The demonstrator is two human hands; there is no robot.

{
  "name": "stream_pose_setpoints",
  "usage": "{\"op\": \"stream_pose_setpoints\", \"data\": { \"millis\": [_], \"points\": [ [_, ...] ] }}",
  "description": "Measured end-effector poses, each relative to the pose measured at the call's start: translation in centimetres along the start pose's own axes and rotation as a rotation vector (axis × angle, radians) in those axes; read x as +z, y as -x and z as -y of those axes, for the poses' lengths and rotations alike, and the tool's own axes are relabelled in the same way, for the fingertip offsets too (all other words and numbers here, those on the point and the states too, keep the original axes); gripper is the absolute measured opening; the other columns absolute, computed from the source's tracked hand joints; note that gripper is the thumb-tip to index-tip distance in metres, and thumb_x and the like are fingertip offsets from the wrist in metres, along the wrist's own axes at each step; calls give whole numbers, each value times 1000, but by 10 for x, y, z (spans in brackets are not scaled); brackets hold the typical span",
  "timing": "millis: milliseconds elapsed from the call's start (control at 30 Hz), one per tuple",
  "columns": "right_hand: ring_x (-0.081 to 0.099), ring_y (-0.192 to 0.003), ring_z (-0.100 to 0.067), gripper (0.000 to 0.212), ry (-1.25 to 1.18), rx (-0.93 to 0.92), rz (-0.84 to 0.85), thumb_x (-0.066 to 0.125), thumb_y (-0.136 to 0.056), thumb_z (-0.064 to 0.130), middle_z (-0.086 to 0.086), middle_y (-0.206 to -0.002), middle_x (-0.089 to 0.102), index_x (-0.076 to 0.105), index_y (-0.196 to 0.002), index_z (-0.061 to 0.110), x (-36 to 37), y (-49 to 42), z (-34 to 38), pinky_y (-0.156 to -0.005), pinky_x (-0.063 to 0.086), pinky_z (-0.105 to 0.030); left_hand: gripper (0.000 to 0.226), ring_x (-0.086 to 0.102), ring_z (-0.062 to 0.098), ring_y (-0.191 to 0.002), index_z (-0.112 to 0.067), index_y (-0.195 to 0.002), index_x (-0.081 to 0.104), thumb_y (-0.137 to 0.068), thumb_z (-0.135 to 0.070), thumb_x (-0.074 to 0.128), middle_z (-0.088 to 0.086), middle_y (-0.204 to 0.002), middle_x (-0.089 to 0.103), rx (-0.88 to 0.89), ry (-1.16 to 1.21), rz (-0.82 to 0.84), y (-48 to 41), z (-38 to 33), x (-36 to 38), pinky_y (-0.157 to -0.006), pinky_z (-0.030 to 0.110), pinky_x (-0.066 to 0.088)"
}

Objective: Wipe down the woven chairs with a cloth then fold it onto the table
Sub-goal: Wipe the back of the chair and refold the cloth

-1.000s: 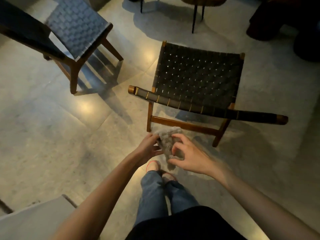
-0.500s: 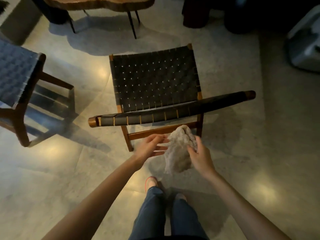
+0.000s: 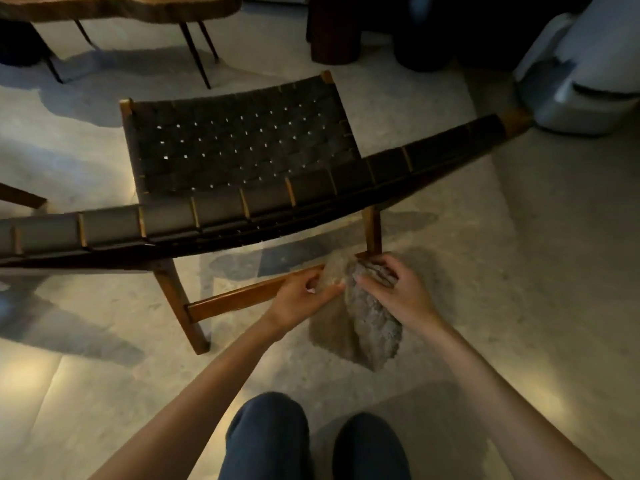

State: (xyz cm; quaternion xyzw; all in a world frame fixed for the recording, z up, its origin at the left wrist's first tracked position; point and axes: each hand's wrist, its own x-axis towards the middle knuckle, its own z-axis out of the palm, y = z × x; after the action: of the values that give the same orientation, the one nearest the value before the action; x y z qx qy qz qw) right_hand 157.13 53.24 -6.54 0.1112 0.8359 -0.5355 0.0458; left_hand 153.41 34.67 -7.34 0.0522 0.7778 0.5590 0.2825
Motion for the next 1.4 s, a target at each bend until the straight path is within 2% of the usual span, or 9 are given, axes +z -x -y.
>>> {"op": "stream_pose_setpoints", "data": {
  "millis": [167,333,467,700,900,1067,1133,1300,1400],
  "points": [
    [56,-84,-12,21,245,-137,-300,72,-78,9,5,-93,56,66,-97,15,28,-48,-76,-68,34,0,22,58,-5,-51,-27,-69,66,-85,-43,65,-17,-53,61,-103,159,37,-73,57,29,-50,13,44],
    [54,-80,-11,17,418,-413,-559,73,-76,9,-6,-97,58,69,-93,9,58,-85,-127,-72,34,-10,20,63,16,-70,-10,-81,70,-91,-26,62,2,-72,67,-67,291,-31,-128,100,52,-67,26,50],
    [53,-90,-5,29,297,-491,-529,67,-83,9,0,-105,53,68,-112,9,71,-97,-143,-82,36,-3,7,66,4,-62,-18,-86,73,-87,-21,67,-7,-71,72,68,328,-152,-144,109,55,-54,16,50],
    [36,-120,-1,66,225,-495,-279,70,-83,23,16,-125,31,41,-143,19,73,-91,-150,-101,31,-9,23,71,13,-75,-6,-111,63,-89,-8,61,8,-92,72,87,437,-125,-134,88,39,-66,22,58],
    [35,-121,0,67,246,-560,-473,71,-82,22,10,-133,43,41,-142,23,64,-88,-139,-101,30,-13,29,62,6,-108,-23,-125,58,-99,-20,43,-5,-114,69,251,70,41,-115,58,26,-95,26,47],
    [54,-107,-8,52,133,-694,-747,74,-79,7,5,-116,54,58,-128,12,45,-88,-124,-91,44,-14,41,52,-16,-108,-46,-115,55,-100,-11,41,-33,-111,62,381,-129,160,-118,35,33,-90,11,43],
    [52,-102,-2,47,97,-707,-878,74,-78,3,6,-111,52,61,-123,8,29,-90,-116,-87,42,-7,47,43,-16,-117,-47,-119,51,-99,-6,42,-31,-124,51,575,-331,74,-122,28,36,-94,5,36],
    [52,-105,-10,43,53,-775,-1207,70,-81,5,-5,-111,53,60,-123,2,-21,-106,-77,-89,43,-9,61,6,31,-144,-22,-144,38,-88,-8,57,-1,-156,23,1030,-1239,-510,-136,20,31,-116,53,12],
    [55,-106,-17,42,46,-832,-1280,67,-82,8,-13,-113,57,60,-124,1,-41,-122,-53,-91,46,-17,62,1,31,-145,-16,-145,36,-84,-11,50,3,-156,20,1091,-1385,-641,-143,8,28,-116,55,4]
  ]
}}
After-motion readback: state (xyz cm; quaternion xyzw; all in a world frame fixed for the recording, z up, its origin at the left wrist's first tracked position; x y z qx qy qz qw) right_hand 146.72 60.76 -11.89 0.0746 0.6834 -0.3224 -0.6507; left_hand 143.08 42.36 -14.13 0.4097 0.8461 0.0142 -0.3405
